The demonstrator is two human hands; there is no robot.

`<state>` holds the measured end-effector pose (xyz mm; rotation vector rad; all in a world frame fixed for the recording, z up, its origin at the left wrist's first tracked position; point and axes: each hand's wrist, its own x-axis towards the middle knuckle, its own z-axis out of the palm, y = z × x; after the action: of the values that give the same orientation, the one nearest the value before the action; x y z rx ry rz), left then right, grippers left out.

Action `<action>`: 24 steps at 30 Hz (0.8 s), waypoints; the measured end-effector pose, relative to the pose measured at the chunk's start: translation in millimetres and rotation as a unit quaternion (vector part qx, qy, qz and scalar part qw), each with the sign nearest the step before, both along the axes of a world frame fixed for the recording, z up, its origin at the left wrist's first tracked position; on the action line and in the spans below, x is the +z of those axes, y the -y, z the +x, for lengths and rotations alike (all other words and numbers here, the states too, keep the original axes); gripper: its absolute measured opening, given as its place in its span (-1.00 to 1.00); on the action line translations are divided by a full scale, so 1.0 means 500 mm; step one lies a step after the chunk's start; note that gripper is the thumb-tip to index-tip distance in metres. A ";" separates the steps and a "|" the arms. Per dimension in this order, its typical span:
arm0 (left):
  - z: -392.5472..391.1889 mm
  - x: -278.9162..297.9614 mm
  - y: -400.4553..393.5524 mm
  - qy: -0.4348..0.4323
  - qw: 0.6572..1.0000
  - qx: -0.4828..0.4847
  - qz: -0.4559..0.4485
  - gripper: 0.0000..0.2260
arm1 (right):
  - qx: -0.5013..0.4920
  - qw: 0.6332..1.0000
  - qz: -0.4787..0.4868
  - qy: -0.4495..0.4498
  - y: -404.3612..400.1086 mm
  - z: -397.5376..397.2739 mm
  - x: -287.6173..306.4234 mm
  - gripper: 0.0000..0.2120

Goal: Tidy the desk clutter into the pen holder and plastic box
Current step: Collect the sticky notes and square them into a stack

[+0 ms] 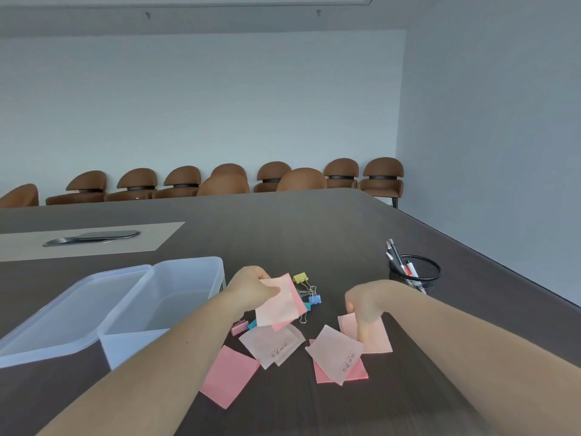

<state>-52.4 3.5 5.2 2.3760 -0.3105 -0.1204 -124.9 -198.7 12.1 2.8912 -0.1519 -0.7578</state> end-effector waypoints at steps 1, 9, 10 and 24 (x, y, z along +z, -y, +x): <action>-0.006 -0.001 -0.003 -0.007 1.000 -0.001 0.004 -0.90 | -0.006 1.000 0.005 0.008 0.003 -0.005 -0.001 -0.55; -0.042 -0.003 -0.031 -0.060 0.998 0.006 0.021 -0.73 | -0.072 0.980 0.060 0.174 0.017 -0.029 0.012 -0.60; -0.048 -0.004 -0.034 -0.064 0.997 0.010 0.030 -0.70 | -0.102 0.970 0.099 0.199 0.018 -0.031 0.018 -0.60; -0.099 -0.068 -0.019 -0.058 0.993 -0.047 0.086 -0.86 | -0.267 0.939 0.206 0.064 -0.083 -0.087 -0.025 -0.72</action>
<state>-102.2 13.1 -28.6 2.5111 -0.3700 -0.3418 -168.6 -157.3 -0.4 3.3357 -0.9307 -0.7442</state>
